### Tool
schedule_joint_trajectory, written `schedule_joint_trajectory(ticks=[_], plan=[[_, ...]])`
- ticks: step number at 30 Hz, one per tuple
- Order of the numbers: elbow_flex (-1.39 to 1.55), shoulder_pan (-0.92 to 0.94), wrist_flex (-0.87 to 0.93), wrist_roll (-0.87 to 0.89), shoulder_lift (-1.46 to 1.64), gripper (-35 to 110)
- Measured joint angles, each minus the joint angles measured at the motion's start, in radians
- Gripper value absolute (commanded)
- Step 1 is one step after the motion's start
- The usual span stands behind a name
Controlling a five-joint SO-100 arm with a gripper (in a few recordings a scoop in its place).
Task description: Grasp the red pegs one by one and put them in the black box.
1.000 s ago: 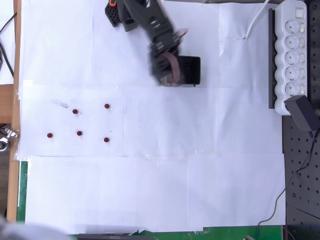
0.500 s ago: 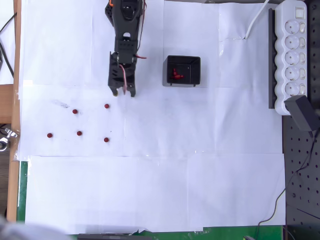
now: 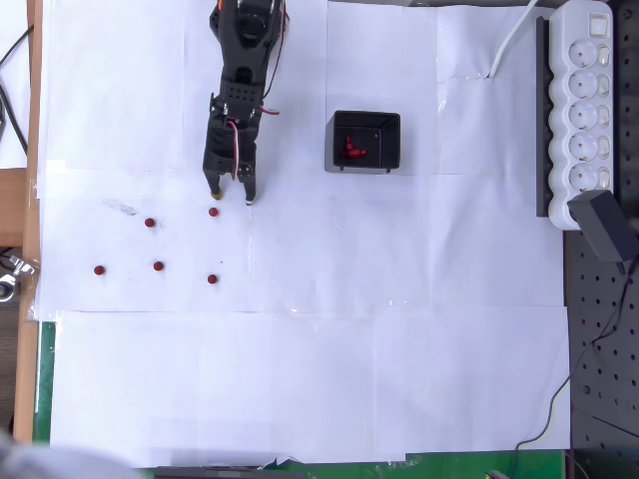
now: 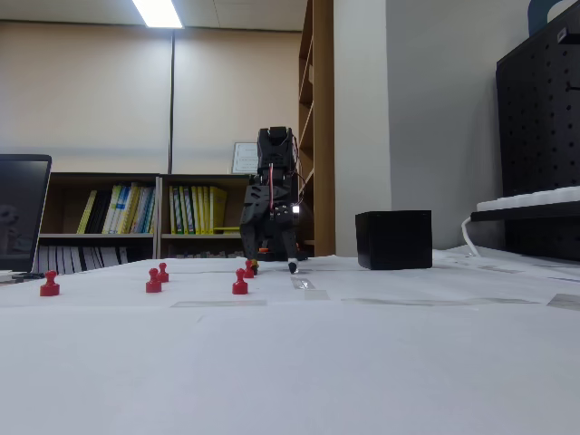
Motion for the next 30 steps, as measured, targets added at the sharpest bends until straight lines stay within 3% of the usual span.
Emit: schedule_joint_trajectory(ticks=[10, 30], plan=[[-0.018, 0.031, -0.184, 0.031, 0.077, 22], [-0.012, 0.049, -0.351, 0.037, 0.190, 22]])
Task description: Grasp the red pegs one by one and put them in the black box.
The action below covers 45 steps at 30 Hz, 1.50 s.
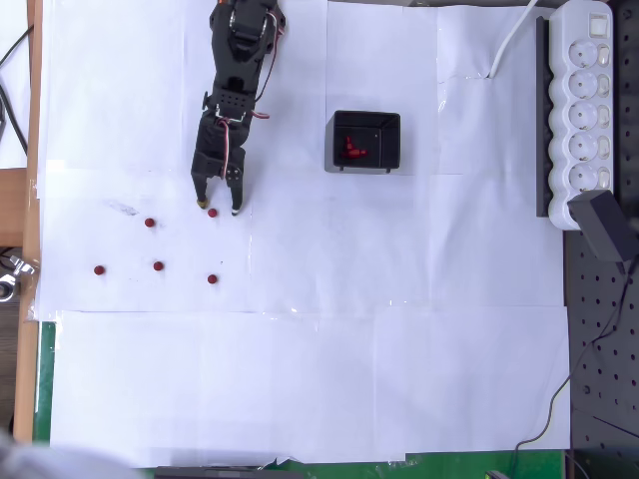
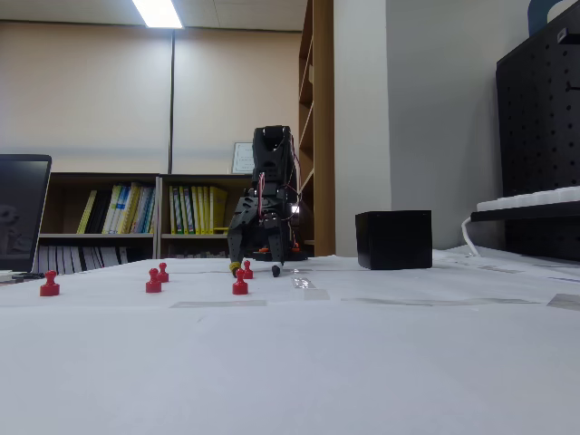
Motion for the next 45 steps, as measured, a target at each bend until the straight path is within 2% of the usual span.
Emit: schedule_joint_trajectory(ticks=[18, 30, 37, 39, 41, 45], plan=[[0.014, -0.008, -0.107, 0.011, 0.074, 22], [0.014, -0.008, -0.144, 0.009, 0.091, 1], [0.015, -0.008, -0.129, 0.009, 0.091, 0], [0.032, -0.008, -0.067, 0.009, 0.071, 0], [0.087, -0.008, 0.072, -0.011, 0.029, 0], [0.273, -0.025, 0.577, -0.107, -0.080, 0]])
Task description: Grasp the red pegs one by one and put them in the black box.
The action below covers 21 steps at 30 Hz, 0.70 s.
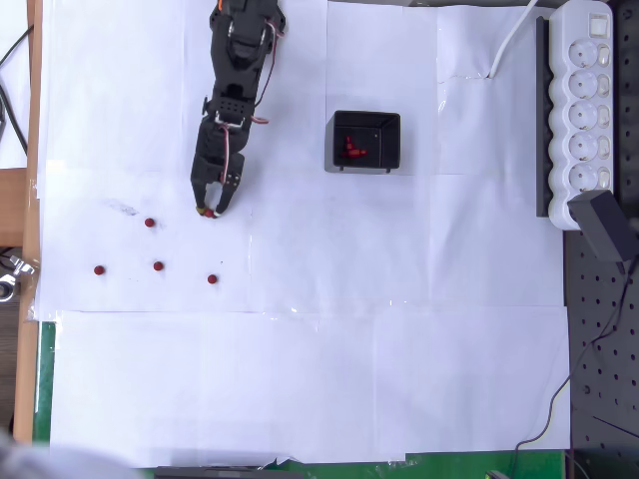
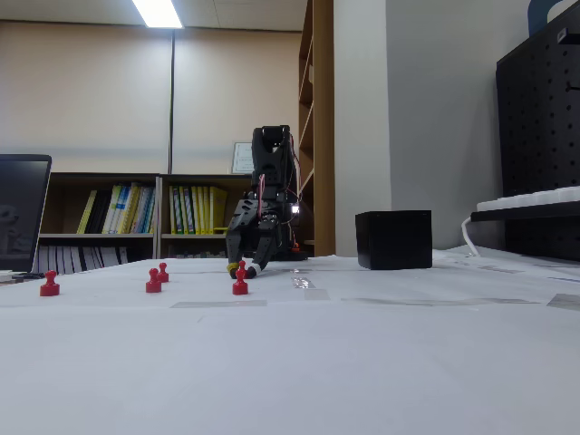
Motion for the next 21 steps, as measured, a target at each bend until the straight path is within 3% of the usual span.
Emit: schedule_joint_trajectory(ticks=[7, 12, 15, 21], plan=[[0.503, -0.170, 0.916, -0.250, -0.123, 0], [0.877, -0.417, 1.483, -0.403, -0.133, 0], [0.977, -0.586, 1.589, -0.509, -0.149, 0], [0.956, -0.861, 1.525, -0.667, -0.152, 0]])
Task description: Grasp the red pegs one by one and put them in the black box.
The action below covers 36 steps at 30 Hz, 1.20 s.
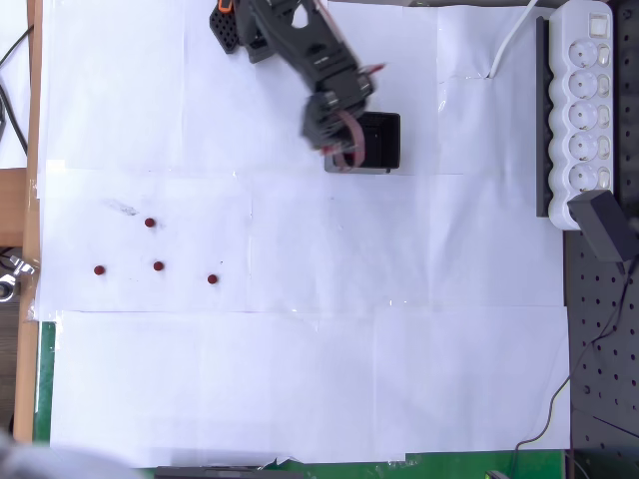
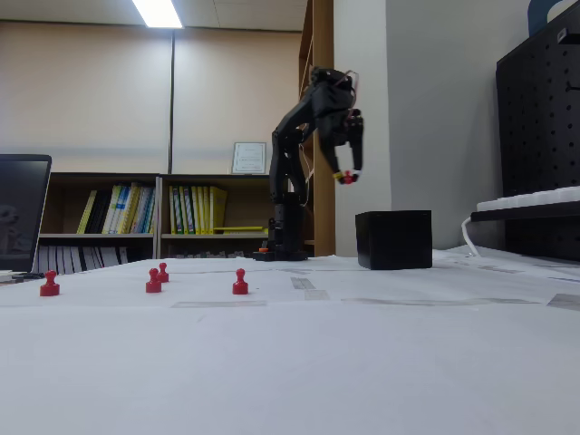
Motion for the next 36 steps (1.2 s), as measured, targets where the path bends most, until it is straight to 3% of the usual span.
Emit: schedule_joint_trajectory(ticks=[11, 16, 20, 27, 33, 36], plan=[[-0.367, -0.094, -0.410, -0.018, 0.055, 1], [-0.423, -0.081, -0.485, 0.005, 0.061, 15], [-0.423, -0.075, -0.488, 0.009, 0.061, 24], [-0.333, -0.025, -0.387, 0.003, 0.031, 26], [-0.190, 0.126, -0.209, 0.091, -0.109, 25], [-0.307, 0.258, -0.255, 0.173, -0.187, 25]])
